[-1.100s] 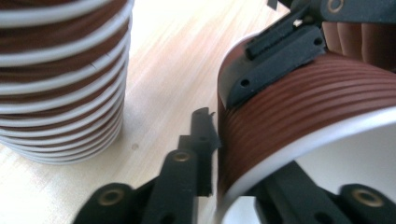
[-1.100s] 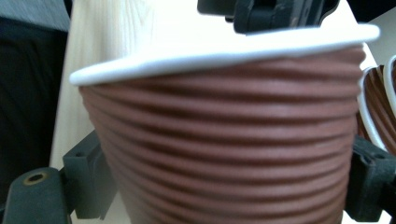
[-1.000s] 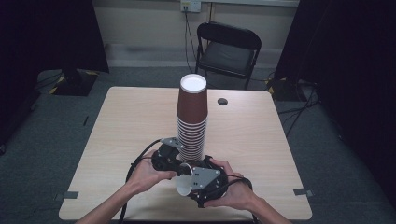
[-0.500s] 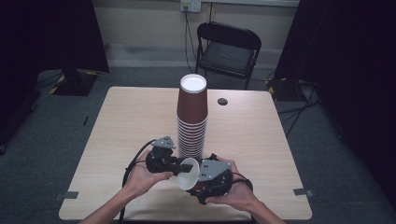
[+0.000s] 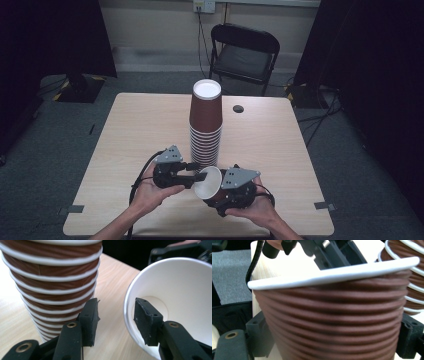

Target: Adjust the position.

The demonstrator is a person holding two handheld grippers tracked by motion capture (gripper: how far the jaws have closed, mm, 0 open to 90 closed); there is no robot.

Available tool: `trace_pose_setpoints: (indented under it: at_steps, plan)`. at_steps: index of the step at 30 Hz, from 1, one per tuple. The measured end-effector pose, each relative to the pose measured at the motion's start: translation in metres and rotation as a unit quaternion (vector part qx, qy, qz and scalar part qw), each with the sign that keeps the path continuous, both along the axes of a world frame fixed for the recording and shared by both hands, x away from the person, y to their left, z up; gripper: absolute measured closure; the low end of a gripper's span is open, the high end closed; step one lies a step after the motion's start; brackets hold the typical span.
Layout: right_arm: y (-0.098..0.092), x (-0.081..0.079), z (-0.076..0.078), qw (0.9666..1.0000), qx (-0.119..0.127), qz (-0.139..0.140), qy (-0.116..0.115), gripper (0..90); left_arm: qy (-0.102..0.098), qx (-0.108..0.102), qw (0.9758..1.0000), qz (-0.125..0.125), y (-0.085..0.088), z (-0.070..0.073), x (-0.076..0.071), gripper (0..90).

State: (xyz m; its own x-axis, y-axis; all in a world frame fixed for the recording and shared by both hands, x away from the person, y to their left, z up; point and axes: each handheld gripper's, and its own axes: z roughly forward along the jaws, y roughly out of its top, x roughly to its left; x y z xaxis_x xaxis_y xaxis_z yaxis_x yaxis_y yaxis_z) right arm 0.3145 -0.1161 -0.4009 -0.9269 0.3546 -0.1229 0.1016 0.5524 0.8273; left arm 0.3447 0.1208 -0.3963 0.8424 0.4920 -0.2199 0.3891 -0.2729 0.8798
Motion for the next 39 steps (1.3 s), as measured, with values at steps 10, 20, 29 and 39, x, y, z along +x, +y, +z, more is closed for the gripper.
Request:
trace_pose_setpoints:
  at_steps: [10,20,29,39]
  plan:
    - [-0.012,0.001,-0.010,0.9993,0.022,-0.026,0.018,11.4,-0.042,-0.033,0.9982,0.028,0.014,0.002,-0.009,55.0]
    - [-0.035,0.008,-0.010,0.9951,0.062,-0.064,0.043,11.5,-0.050,0.022,0.9966,0.062,0.030,0.002,-0.018,40.2]
    - [-0.052,0.018,-0.012,0.9892,0.087,-0.104,0.055,11.5,-0.044,0.039,0.9944,0.088,0.041,-0.012,-0.020,27.2]
    - [-0.067,0.031,-0.012,0.9825,0.101,-0.146,0.055,11.6,-0.048,0.039,0.9909,0.120,0.066,-0.028,-0.024,17.7]
